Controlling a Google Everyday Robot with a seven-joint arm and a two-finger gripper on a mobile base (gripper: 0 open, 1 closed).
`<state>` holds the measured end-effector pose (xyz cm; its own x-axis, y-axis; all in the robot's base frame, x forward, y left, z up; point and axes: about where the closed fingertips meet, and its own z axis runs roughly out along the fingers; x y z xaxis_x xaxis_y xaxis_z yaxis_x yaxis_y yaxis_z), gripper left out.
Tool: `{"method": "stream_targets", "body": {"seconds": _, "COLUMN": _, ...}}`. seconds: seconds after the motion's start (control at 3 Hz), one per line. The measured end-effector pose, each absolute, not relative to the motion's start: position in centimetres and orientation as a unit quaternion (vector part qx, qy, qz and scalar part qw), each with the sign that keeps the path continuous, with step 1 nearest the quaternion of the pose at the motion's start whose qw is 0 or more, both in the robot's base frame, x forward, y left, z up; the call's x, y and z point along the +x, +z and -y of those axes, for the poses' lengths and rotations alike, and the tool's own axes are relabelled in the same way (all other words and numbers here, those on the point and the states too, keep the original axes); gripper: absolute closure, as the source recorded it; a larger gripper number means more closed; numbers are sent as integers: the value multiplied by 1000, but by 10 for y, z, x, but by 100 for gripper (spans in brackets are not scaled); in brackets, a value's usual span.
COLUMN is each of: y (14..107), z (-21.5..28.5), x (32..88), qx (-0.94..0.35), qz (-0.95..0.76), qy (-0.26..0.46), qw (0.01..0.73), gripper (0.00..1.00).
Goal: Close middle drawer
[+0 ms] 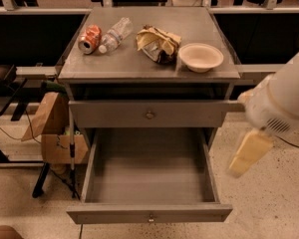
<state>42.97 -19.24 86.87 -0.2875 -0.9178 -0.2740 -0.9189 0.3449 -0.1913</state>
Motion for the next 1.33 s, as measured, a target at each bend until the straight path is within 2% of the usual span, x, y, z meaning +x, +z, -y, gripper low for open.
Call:
{"method": "stream_targets", "body": {"seconds": 0.33, "y": 728, "z": 171, "x": 410, "qx": -562, "qz": -809, "qy": 80, "qw": 154, "gripper": 0}}
{"method": "stream_targets", "body": {"seconds": 0.67, "y": 627, "z": 154, "x": 402, "qx": -555, "qz": -809, "qy": 126, "qw": 148, "gripper": 0}}
{"method": "stream_targets", "body": {"seconds": 1.33, "y": 608, "z": 151, "x": 416, "qx": -548, "qz": -808, "qy": 126, "qw": 175, "gripper": 0}}
